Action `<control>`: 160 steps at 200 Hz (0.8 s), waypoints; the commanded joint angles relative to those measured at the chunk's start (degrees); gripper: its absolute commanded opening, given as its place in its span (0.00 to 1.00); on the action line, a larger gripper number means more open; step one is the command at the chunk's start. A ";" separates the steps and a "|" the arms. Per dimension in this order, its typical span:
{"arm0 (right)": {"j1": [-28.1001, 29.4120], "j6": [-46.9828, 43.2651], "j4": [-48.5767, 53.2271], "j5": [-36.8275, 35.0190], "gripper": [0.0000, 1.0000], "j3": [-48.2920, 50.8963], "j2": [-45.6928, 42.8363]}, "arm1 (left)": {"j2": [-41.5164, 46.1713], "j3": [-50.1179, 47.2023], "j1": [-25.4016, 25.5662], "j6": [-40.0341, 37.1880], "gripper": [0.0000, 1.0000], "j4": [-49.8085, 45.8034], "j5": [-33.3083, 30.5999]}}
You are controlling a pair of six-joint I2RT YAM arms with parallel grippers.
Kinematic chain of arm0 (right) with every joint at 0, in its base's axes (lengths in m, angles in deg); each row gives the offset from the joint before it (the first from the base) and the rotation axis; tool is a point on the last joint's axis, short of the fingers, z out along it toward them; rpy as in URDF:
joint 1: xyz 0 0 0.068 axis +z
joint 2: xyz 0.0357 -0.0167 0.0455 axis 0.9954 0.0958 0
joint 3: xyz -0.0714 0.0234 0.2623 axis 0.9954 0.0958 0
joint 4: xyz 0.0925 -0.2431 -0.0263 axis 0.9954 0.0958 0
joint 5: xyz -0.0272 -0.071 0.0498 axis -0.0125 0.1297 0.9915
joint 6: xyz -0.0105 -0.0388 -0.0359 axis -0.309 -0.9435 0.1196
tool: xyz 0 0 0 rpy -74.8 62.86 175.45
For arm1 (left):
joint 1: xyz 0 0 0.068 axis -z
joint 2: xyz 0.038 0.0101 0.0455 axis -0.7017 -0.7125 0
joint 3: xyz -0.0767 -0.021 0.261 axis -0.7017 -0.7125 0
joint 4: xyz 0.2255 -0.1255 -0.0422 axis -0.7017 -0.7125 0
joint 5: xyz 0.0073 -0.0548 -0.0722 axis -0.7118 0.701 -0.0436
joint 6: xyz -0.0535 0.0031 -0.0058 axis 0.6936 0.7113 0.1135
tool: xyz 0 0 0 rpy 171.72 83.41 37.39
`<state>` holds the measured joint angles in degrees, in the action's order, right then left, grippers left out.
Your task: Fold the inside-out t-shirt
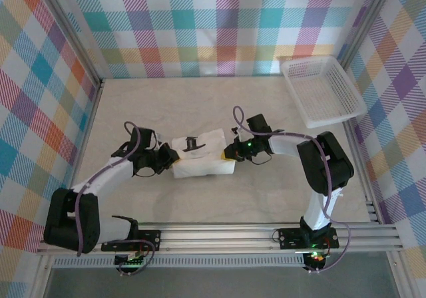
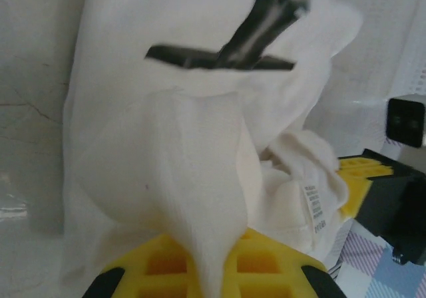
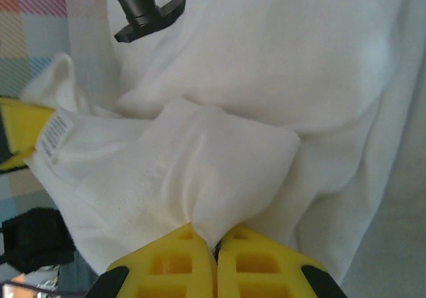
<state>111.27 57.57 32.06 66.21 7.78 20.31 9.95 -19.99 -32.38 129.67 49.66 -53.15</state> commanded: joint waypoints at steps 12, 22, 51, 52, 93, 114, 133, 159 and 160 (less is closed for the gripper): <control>-0.57 -0.32 -3.80 3.95 0.02 -3.06 -6.35 | 4.82 0.93 1.04 -9.53 0.00 3.43 -3.43; -0.57 -0.22 -5.37 4.05 0.02 -3.54 -7.01 | 6.74 0.22 1.09 -11.51 0.00 6.01 -5.65; -0.57 -0.85 -10.60 -0.49 0.02 -3.86 -8.10 | 9.46 -0.94 1.09 -15.99 0.00 12.27 -12.24; -0.53 -0.84 -10.79 -0.75 0.02 -3.85 -8.08 | 9.34 -0.89 1.09 -16.05 0.00 12.44 -12.50; -0.53 -1.40 -8.81 -10.61 0.06 -8.73 1.32 | -4.67 -0.19 1.10 -15.20 0.00 19.66 -15.71; -0.57 -1.37 -11.18 -13.34 0.07 -8.93 5.77 | -14.04 -0.41 1.84 -14.02 0.01 26.63 -14.87; -0.49 -0.86 -11.61 -13.68 0.08 -9.02 8.84 | -19.70 0.16 2.47 -12.39 0.09 30.03 -14.78; -0.48 -0.95 -11.08 -13.68 0.32 -7.69 8.78 | -20.20 0.27 2.67 -11.52 0.28 31.05 -15.57; -0.44 -0.98 -10.85 -13.72 0.32 -7.70 8.62 | -20.17 0.33 2.67 -11.52 0.29 30.84 -15.57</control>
<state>111.12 57.61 22.16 53.93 -0.55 30.12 -11.01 -20.19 -30.11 117.25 75.93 -66.92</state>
